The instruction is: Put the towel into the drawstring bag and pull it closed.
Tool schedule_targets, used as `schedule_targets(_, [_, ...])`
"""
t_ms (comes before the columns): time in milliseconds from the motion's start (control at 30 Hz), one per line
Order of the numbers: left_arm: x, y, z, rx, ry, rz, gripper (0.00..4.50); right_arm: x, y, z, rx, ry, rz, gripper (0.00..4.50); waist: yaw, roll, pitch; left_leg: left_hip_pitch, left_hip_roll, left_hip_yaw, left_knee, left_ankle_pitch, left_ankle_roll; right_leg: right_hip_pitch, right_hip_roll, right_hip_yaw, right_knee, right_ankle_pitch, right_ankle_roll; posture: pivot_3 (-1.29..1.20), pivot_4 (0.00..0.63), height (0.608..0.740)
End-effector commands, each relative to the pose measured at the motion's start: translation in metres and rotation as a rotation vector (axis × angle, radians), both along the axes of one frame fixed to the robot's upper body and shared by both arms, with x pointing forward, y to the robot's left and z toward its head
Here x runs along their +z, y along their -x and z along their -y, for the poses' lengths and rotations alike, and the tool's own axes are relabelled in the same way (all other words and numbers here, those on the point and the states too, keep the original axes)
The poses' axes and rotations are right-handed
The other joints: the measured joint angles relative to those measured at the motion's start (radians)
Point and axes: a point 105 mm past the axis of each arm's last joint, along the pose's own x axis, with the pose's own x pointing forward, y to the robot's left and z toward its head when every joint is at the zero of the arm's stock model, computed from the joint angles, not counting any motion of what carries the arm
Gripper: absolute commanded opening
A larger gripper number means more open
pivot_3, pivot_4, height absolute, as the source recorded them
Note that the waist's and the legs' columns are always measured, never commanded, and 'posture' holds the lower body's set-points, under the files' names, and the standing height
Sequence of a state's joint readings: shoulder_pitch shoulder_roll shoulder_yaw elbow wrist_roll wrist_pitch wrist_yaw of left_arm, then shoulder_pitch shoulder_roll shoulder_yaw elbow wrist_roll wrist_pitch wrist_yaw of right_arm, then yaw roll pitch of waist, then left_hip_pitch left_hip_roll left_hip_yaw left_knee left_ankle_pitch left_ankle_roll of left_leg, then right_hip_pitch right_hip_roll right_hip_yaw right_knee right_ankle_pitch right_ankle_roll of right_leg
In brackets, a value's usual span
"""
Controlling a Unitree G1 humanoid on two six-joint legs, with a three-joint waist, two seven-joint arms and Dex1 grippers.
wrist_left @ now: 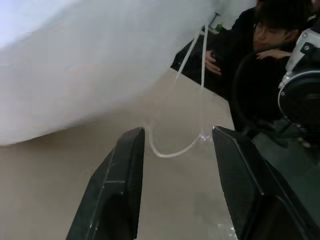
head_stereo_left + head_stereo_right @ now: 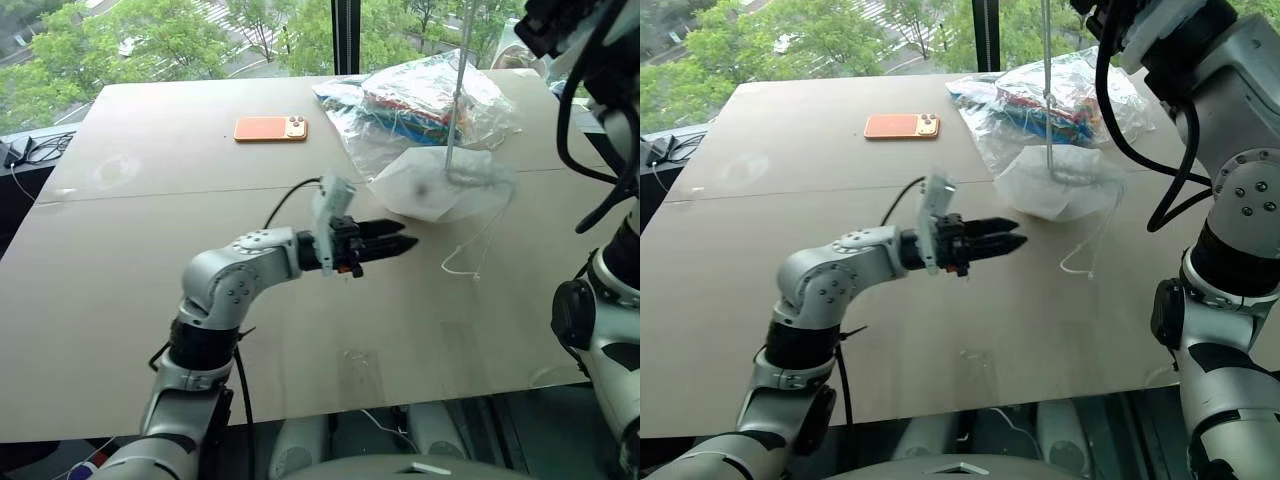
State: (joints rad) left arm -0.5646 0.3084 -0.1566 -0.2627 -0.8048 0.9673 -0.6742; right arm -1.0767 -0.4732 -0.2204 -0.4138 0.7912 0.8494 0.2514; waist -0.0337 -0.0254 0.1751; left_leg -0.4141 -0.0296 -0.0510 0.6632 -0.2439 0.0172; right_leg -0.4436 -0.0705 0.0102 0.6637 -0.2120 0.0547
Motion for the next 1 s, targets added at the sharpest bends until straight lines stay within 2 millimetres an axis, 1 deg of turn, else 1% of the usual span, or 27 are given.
schedule_targets(33, [-0.006, -0.003, 0.023, -0.029, 0.037, -0.064, 2.16, 0.011, 0.006, 0.003, -0.013, -0.022, 0.042, 0.0, -0.001, 0.0, 0.0, 0.0, 0.0, 0.0, 0.0, 0.0, 0.0, 0.0, 0.0, 0.0, 0.0, 0.0, 0.0, 0.0, 0.15, 0.74])
schedule_targets(100, [-0.011, -0.01, 0.035, -0.025, 0.03, -0.064, 2.16, 0.01, 0.005, 0.003, -0.019, -0.024, 0.037, 0.0, 0.002, 0.0, 0.0, 0.0, 0.0, -0.001, 0.001, 0.0, 0.0, 0.0, 0.0, -0.001, 0.0, 0.0, 0.0, 0.0, 0.15, 0.74])
schedule_targets(200, [-0.014, -0.014, 0.059, -0.062, 0.039, -0.051, 2.16, 0.01, 0.004, 0.004, -0.029, -0.028, 0.03, 0.0, 0.001, 0.0, 0.0, 0.0, 0.0, -0.001, 0.003, 0.0, 0.0, 0.002, 0.001, -0.002, 0.0, 0.0, 0.0, 0.0, 0.15, 0.74])
schedule_targets(267, [-0.019, -0.023, 0.072, -0.032, 0.014, -0.021, 2.16, 0.011, 0.004, 0.003, -0.032, -0.031, 0.03, 0.0, 0.003, 0.001, -0.001, 0.0, 0.0, -0.001, 0.003, 0.0, 0.001, 0.002, 0.001, -0.002, 0.0, 0.0, 0.0, 0.0, 0.15, 0.74])
schedule_targets(333, [-0.015, -0.026, 0.086, -0.027, 0.034, 0.004, 2.16, 0.013, 0.005, 0.002, -0.031, -0.037, 0.032, 0.0, 0.004, 0.001, -0.001, 0.0, -0.001, -0.001, 0.004, 0.0, 0.001, 0.003, 0.0, -0.003, 0.0, 0.0, 0.001, 0.0, 0.15, 0.74])
schedule_targets(367, [-0.012, -0.032, 0.092, 0.006, 0.042, 0.026, 2.16, 0.013, 0.005, 0.001, -0.031, -0.039, 0.033, 0.0, 0.004, 0.001, -0.001, 0.0, -0.001, -0.001, 0.005, -0.001, 0.001, 0.003, 0.0, -0.003, 0.0, 0.001, 0.001, 0.0, 0.15, 0.74])
schedule_targets(433, [-0.008, -0.037, 0.102, 0.035, 0.05, 0.09, 2.16, 0.014, 0.005, -0.001, -0.033, -0.039, 0.033, 0.0, 0.005, 0.001, -0.001, 0.0, -0.001, -0.001, 0.005, -0.001, 0.002, 0.003, 0.0, -0.002, 0.0, 0.001, 0.001, 0.0, 0.15, 0.74])
schedule_targets(533, [-0.003, -0.038, 0.108, 0.057, 0.064, 0.163, 2.16, 0.013, 0.006, -0.002, -0.036, -0.036, 0.032, 0.0, 0.005, 0.002, -0.001, 0.0, 0.0, -0.001, 0.005, -0.001, 0.002, 0.003, 0.0, -0.002, 0.0, 0.001, 0.001, 0.0, 0.15, 0.74])
schedule_targets(667, [0.002, -0.04, 0.106, 0.091, 0.091, 0.223, 2.16, 0.015, 0.007, -0.002, -0.035, -0.046, 0.034, 0.0, 0.005, 0.002, -0.001, 0.0, 0.0, -0.002, 0.004, -0.001, 0.002, 0.003, 0.0, -0.002, 0.0, 0.001, 0.001, 0.0, 0.15, 0.74])
schedule_targets(767, [0.016, -0.053, 0.097, 0.178, 0.142, 0.237, 2.16, 0.022, 0.009, -0.005, -0.012, -0.07, 0.042, 0.0, 0.004, 0.002, 0.0, 0.0, 0.0, -0.001, 0.005, -0.002, 0.003, 0.003, 0.0, -0.002, 0.0, 0.001, 0.001, 0.0, 0.15, 0.74])
schedule_targets(833, [0.026, -0.06, 0.09, 0.204, 0.166, 0.248, 2.16, 0.027, 0.01, -0.007, 0.006, -0.076, 0.049, 0.0, 0.004, 0.002, 0.0, 0.0, 0.0, -0.001, 0.005, -0.002, 0.004, 0.003, 0.0, -0.002, 0.0, 0.001, 0.001, 0.0, 0.15, 0.74])
schedule_targets(900, [0.039, -0.064, 0.073, 0.208, 0.198, 0.261, 2.16, 0.035, 0.013, -0.008, 0.027, -0.08, 0.06, 0.0, 0.004, 0.002, 0.0, 0.0, 0.0, -0.002, 0.005, -0.002, 0.004, 0.003, 0.0, -0.003, 0.0, 0.001, 0.001, 0.0, 0.15, 0.74])
schedule_targets(1000, [0.055, -0.071, 0.042, 0.209, 0.243, 0.267, 2.16, 0.044, 0.014, -0.006, 0.046, -0.092, 0.068, 0.0, -0.001, 0.003, 0.0, 0.0, 0.0, -0.002, 0.005, -0.002, 0.004, 0.003, 0.0, -0.002, 0.0, 0.001, 0.001, 0.0, 0.15, 0.74])
